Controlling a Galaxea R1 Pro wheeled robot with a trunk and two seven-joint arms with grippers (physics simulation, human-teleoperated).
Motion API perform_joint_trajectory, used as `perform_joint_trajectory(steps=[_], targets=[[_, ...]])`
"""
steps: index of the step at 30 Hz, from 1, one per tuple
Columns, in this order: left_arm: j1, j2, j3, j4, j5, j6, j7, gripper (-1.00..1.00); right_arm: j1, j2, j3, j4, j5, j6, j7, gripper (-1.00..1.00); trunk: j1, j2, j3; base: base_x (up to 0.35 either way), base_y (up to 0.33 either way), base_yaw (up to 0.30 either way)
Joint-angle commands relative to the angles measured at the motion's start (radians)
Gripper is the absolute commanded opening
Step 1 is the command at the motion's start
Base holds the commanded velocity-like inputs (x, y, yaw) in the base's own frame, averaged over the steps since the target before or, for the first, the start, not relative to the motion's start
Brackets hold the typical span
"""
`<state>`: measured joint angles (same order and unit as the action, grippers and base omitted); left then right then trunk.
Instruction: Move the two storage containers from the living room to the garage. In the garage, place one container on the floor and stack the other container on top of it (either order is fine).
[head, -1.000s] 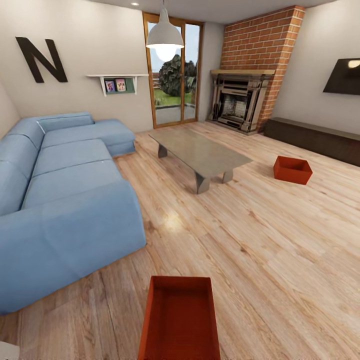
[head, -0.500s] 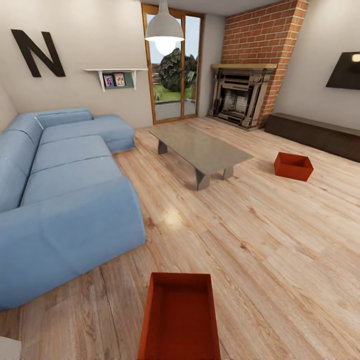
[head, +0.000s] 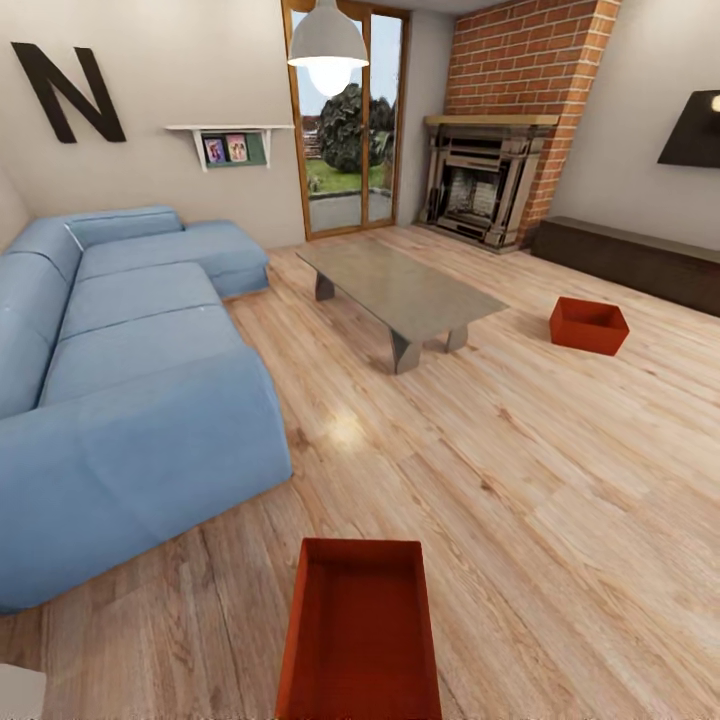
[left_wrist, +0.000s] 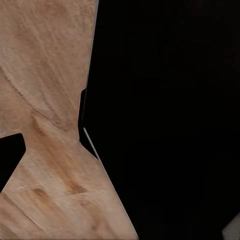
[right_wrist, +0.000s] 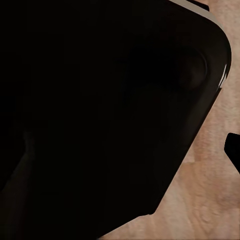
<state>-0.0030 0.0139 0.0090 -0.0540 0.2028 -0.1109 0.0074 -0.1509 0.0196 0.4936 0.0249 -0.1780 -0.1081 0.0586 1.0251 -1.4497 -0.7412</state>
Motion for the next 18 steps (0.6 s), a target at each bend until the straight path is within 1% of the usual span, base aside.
perform_joint_trajectory(steps=[1,18], targets=[[0.0,0.0,0.0,0.0,0.004,-0.003,0.001,1.0,-0.001,0.0,0.006,0.003,-0.011,-0.005,0.004,1.0,0.0,0.0,-0.002,0.0,0.0,0.0],[0.0,0.0,0.0,0.001,0.005,-0.003,0.0,1.0,-0.001,0.0,0.006,0.003,-0.011,-0.005,0.004,1.0,0.0,0.0,-0.029,0.0,0.0,0.0]])
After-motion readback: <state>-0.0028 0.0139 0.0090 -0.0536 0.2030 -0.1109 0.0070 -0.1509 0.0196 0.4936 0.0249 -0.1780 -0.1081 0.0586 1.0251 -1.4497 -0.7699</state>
